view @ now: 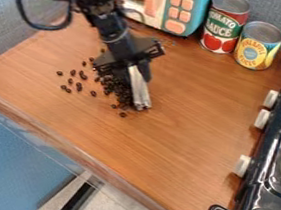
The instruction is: Sweep into pile
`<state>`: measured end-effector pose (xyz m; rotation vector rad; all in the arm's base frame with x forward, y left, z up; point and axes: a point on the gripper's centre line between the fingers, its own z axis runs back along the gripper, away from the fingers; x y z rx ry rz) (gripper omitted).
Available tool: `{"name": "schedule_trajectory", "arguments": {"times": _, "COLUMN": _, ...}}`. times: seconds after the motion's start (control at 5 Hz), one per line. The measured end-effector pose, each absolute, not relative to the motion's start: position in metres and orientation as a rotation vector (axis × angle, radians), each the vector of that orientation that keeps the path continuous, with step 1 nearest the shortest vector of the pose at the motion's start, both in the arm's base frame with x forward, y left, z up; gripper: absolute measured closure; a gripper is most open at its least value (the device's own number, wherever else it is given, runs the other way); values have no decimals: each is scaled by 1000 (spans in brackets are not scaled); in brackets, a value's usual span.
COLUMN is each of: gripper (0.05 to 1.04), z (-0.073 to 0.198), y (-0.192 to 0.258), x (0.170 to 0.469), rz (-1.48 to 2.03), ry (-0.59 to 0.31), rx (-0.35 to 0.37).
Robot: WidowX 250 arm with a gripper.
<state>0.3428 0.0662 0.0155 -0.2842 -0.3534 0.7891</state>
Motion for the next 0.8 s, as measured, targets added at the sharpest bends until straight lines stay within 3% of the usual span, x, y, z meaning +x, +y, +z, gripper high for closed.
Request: {"name": "schedule_trajectory", "arguments": {"times": 0.8, "gripper": 717, "z": 19, "y": 106, "x": 302, "rz": 857, "ry": -345, "rx": -274}}
